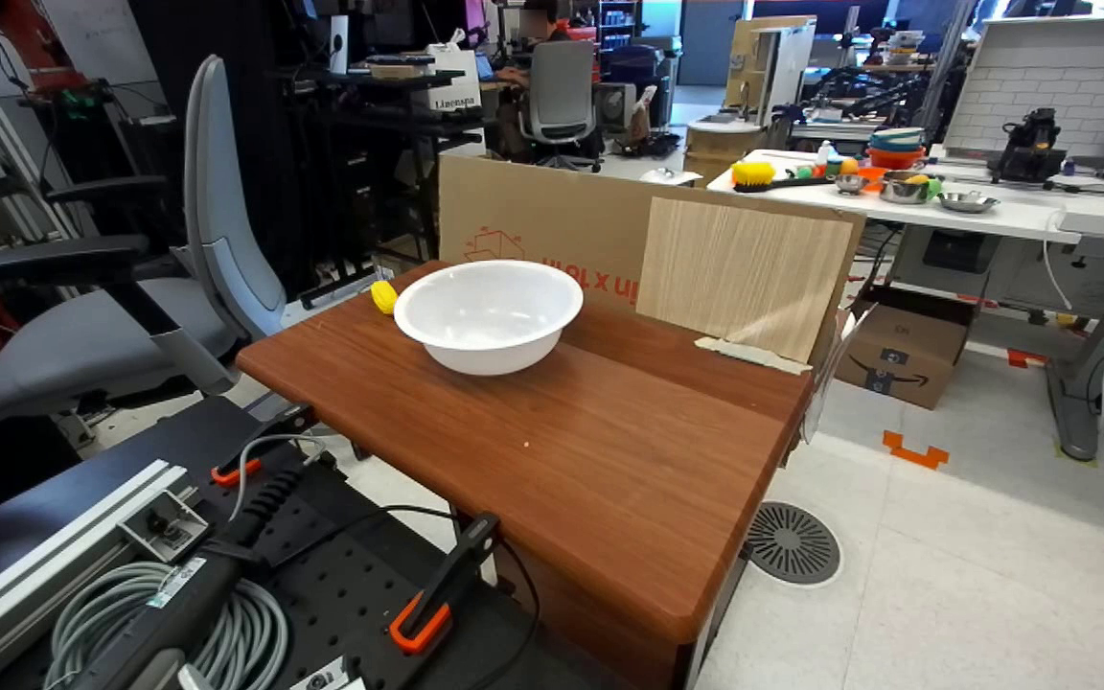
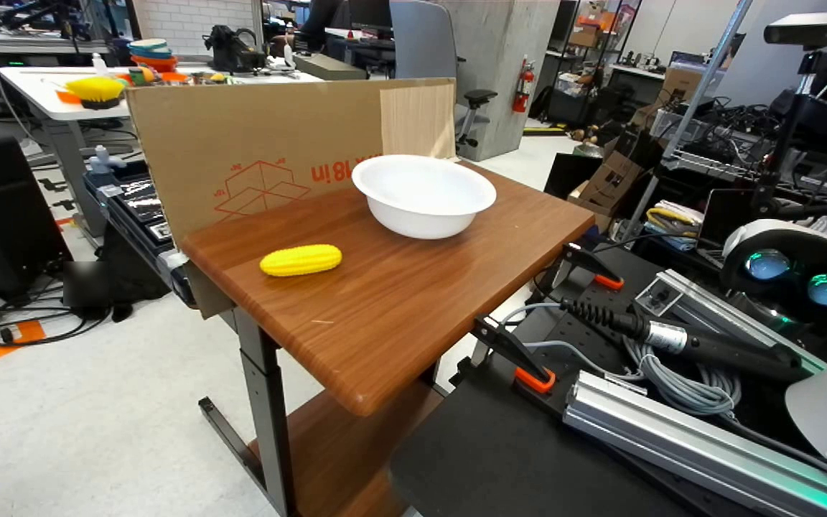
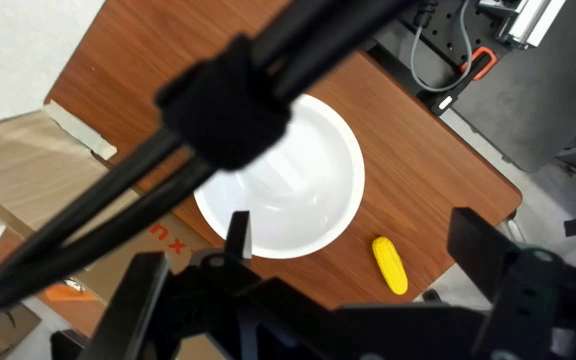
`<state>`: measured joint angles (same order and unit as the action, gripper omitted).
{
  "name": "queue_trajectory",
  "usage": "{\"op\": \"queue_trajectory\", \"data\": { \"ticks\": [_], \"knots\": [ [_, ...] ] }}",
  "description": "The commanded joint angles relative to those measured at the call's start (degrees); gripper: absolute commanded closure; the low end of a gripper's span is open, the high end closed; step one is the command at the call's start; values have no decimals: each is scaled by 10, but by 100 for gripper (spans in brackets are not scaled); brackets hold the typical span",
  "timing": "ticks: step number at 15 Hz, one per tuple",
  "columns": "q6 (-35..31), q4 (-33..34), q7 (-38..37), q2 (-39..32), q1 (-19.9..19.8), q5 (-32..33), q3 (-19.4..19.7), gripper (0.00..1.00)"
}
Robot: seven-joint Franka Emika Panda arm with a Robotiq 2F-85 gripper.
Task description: Pick up the corn toy and put it in the bowl
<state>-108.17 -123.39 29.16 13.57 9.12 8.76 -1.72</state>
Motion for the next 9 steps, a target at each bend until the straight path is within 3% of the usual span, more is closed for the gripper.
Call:
{"op": "queue_trajectory", "data": {
  "ticks": [1,5,9],
  "knots": [
    [-8,77,77,-90,8,17,-19,0],
    [-112,58,101,-125,11,39,-54,0],
    [-204,31,76,-143,10,-4,-74,0]
  ]
}}
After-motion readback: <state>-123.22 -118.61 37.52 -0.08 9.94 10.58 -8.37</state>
